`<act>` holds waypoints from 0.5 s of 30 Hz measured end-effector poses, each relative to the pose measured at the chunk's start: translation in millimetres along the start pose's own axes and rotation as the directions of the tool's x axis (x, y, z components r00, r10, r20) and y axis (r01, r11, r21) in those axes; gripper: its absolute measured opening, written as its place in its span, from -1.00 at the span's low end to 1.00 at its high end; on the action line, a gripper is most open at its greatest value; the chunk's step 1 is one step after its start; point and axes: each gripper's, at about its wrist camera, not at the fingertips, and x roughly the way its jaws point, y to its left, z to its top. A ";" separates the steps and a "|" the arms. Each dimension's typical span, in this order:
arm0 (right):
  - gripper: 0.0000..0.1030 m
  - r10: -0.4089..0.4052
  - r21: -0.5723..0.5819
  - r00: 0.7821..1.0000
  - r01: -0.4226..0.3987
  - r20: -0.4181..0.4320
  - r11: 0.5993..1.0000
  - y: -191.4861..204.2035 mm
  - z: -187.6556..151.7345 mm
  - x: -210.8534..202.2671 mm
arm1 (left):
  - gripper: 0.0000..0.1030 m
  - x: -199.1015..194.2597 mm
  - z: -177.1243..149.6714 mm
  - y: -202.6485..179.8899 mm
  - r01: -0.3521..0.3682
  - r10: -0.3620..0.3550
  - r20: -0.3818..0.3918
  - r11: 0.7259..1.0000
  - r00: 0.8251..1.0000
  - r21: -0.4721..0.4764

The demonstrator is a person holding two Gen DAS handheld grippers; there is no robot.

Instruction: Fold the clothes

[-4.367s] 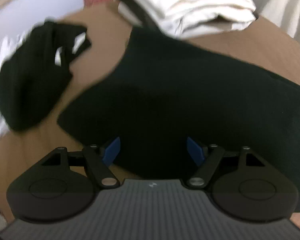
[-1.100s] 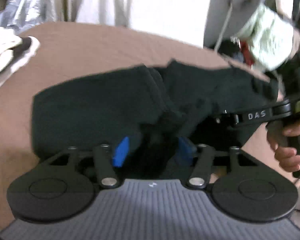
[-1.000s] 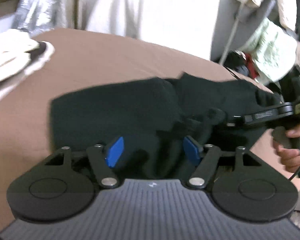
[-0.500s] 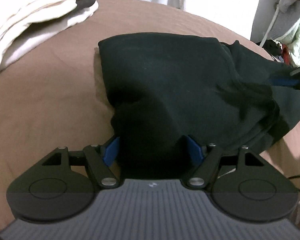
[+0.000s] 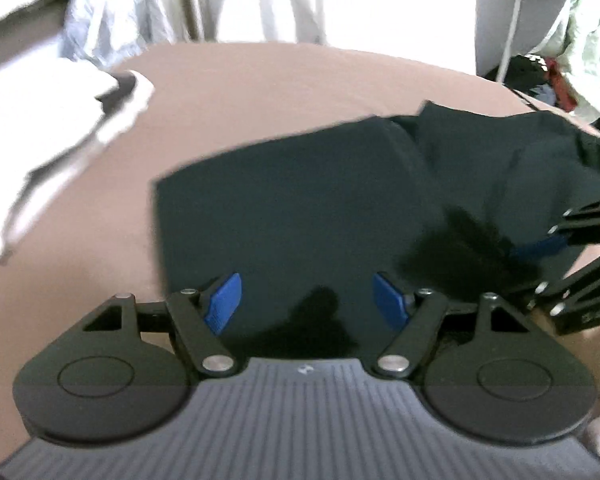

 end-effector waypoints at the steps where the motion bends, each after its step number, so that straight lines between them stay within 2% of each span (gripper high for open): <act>1: 0.29 -0.021 0.032 0.999 0.020 0.030 0.999 -8.9 1.2 -14.5 | 0.41 6.0 2.4 -4.0 0.027 -0.027 -0.018 1.000 0.999 0.000; 2: 0.46 -0.048 0.086 0.997 0.042 0.068 0.995 -22.7 -0.2 -30.9 | 0.41 14.1 4.4 -7.5 0.042 -0.042 -0.042 0.999 0.998 0.020; 5: 0.56 -0.109 0.319 0.983 0.057 0.149 0.946 -77.4 -20.1 -70.4 | 0.38 35.2 11.7 -13.9 0.070 -0.065 -0.099 0.997 0.993 0.044; 6: 0.56 -0.128 0.410 0.979 0.052 0.159 0.911 -95.9 -30.1 -77.9 | 0.38 39.3 15.0 -13.9 0.081 -0.078 -0.107 0.996 0.991 0.030; 9: 0.56 -0.184 0.647 0.971 0.043 0.152 0.761 -145.2 -65.9 -89.3 | 0.40 40.8 24.4 -16.2 0.219 -0.223 -0.100 0.974 0.970 -0.055; 12: 0.56 -0.255 0.733 0.958 0.082 0.128 0.675 -170.3 -83.4 -88.0 | 0.37 56.9 23.5 -38.2 0.240 -0.244 -0.163 0.970 0.956 -0.044; 13: 0.56 -0.267 0.739 0.957 0.101 0.111 0.667 -176.2 -85.1 -84.6 | 0.37 61.8 23.1 -45.2 0.241 -0.244 -0.182 0.970 0.953 -0.038; 15: 0.56 -0.278 0.730 0.958 0.143 0.067 0.668 -186.2 -84.5 -75.0 | 0.37 68.0 22.1 -56.7 0.206 -0.203 -0.204 0.979 0.958 -0.004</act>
